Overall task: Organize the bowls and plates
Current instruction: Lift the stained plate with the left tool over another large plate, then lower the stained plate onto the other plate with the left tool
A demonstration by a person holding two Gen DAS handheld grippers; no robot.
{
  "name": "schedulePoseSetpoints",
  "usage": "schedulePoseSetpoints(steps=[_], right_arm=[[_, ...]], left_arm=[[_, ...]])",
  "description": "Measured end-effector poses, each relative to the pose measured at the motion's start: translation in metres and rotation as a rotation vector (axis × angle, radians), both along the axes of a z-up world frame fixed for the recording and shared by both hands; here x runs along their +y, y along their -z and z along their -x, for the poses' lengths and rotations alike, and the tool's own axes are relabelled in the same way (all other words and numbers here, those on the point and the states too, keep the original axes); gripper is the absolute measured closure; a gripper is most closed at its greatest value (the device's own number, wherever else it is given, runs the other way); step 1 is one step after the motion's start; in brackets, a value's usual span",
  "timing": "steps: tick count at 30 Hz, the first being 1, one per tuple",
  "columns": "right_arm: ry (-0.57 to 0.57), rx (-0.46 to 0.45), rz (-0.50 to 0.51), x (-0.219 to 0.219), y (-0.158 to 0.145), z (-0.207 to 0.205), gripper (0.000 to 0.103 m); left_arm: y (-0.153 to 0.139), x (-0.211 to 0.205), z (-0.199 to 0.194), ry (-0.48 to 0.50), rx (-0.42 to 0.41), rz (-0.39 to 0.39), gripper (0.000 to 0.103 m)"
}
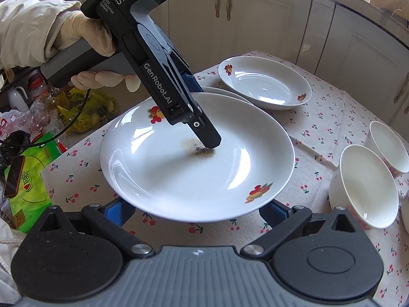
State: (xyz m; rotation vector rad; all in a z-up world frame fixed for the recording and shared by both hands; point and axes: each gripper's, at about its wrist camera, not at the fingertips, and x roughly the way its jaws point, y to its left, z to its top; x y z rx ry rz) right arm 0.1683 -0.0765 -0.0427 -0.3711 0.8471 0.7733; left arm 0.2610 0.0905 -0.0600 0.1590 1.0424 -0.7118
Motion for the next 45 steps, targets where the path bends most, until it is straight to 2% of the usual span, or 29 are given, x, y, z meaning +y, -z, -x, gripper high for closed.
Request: schedulePoseSetpoints(steps=[23,45], right_arm=[[0.024,0.025,0.019,0.0071,-0.0016,-0.0045,0.0],[0.017,0.0,0.019,0.007,-0.0032,-0.0031,0.0]], left_arm=[[0.0064,-0.0004,-0.009,-0.024,-0.003,-0.022,0.026],[-0.0023,0.0022,-0.0068,-0.041,-0.056,-0.052,0.025]])
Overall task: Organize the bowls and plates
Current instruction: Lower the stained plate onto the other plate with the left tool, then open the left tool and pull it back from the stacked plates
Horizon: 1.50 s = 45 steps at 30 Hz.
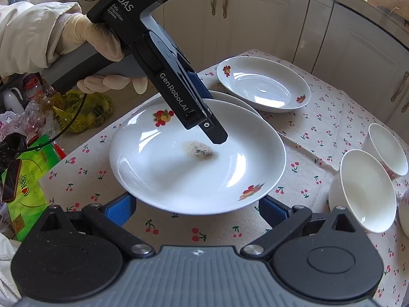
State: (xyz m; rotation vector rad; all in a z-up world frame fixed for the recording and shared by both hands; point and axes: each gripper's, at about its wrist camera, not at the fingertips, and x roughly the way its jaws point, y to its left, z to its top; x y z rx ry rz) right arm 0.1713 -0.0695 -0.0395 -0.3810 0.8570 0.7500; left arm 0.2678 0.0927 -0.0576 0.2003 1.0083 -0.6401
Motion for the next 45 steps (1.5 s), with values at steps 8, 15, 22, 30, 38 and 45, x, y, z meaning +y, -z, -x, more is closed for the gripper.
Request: schedulePoseSetpoints(steps=[8,15,22,30,38,45], right_arm=[[0.024,-0.037,0.008,-0.009,-0.004,0.006,0.0],[0.096,-0.074,0.006,-0.033,-0.012,0.014,0.0],[0.156,-0.117,-0.017,-0.054,-0.022,0.023,0.0],[0.231,-0.203,-0.076,-0.071,-0.036,0.035,0.0],[0.375,-0.232,-0.165,-0.098,-0.04,0.039,0.0],[0.408,-0.242,-0.178,-0.108,-0.036,0.048,0.0]], left_arm=[[-0.006,0.0,0.003,-0.015,-0.021,-0.008,0.024],[-0.009,0.0,0.009,-0.024,-0.057,-0.035,0.022],[-0.016,-0.003,0.018,-0.04,-0.092,-0.035,0.019],[-0.043,-0.006,0.064,-0.08,-0.223,0.049,0.014],[-0.056,-0.019,0.13,-0.181,-0.354,0.142,0.009],[-0.049,-0.02,0.16,-0.301,-0.405,0.19,0.009]])
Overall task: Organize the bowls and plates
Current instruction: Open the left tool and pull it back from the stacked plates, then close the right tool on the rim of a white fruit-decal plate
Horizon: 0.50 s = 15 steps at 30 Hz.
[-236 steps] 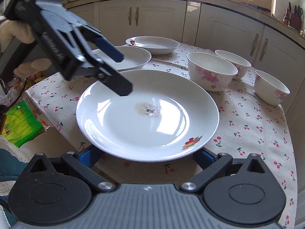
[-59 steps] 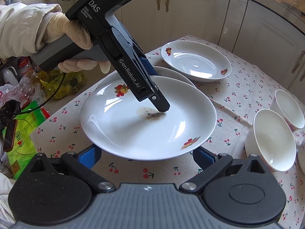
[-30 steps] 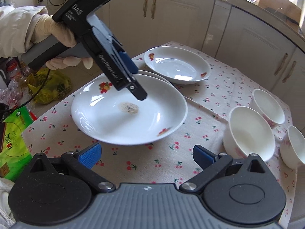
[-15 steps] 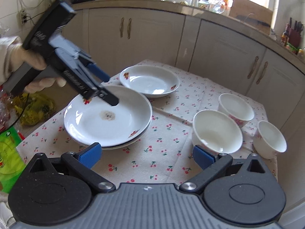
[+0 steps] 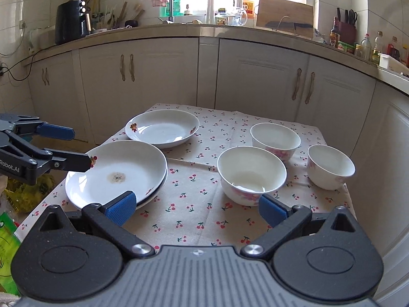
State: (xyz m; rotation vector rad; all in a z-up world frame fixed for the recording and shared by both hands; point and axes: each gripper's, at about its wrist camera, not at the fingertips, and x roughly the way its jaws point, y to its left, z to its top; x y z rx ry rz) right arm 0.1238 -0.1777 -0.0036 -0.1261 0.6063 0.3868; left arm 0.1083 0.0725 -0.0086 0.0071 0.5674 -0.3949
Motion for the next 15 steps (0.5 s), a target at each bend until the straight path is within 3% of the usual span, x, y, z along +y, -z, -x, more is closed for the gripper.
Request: schedulePoseSetpoints(steps=[5,15], right_arm=[[-0.01,0.016,0.001,0.005,0.003,-0.009,0.0],[-0.041,0.074,-0.009,0.036,0.005,-0.049,0.0]], left_arm=[[0.004,0.012,-0.002,-0.043,0.003,0.021,0.009],[0.011,0.042,-0.035,-0.043,0.022,-0.064,0.009]])
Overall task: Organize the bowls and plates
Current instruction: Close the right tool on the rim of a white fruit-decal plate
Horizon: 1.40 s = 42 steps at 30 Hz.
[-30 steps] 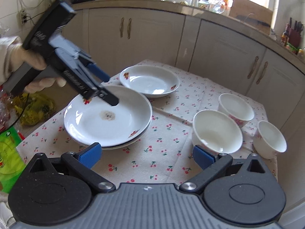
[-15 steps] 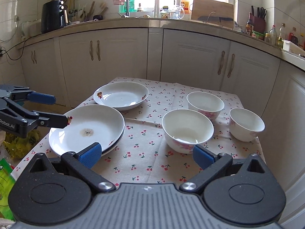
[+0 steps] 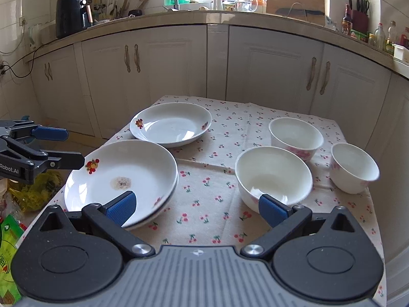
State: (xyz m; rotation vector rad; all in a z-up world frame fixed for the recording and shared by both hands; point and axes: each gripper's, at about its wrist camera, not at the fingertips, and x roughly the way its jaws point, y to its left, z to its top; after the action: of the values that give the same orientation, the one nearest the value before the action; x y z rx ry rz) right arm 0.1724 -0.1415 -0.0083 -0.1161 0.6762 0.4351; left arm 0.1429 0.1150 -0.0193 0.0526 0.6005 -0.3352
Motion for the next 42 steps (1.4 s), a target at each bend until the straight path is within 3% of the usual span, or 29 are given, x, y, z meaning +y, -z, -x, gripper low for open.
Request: schedulePoseSetpoints(steps=[7,12,16,21,29,34,42], right_arm=[[-0.079,0.038,0.015,0.029,-0.01,-0.043,0.0],[-0.129,0.006,0.058,0.047,-0.026,-0.075,0.0],[-0.165,-0.003,0.093,0.056,-0.032,-0.107,0.0],[-0.179,0.076,0.071,0.066,-0.029,-0.151,0.0],[-0.169,0.217,0.037,0.074,-0.013,-0.209,0.0],[-0.149,0.351,-0.007,0.076,0.006,-0.246,0.0],[-0.124,0.474,-0.047,0.08,0.033,-0.283,0.009]], left_arm=[[-0.001,0.023,-0.042,0.053,-0.006,-0.078,0.009],[0.003,0.048,-0.08,0.074,-0.021,-0.163,0.009],[0.014,0.069,-0.112,0.094,0.025,-0.177,0.009],[0.033,0.083,-0.139,0.146,0.051,-0.168,0.01],[0.054,0.085,-0.164,0.309,0.082,-0.148,0.011],[0.06,0.087,-0.178,0.381,0.103,-0.114,0.012],[0.066,0.082,-0.196,0.484,0.127,-0.084,0.015]])
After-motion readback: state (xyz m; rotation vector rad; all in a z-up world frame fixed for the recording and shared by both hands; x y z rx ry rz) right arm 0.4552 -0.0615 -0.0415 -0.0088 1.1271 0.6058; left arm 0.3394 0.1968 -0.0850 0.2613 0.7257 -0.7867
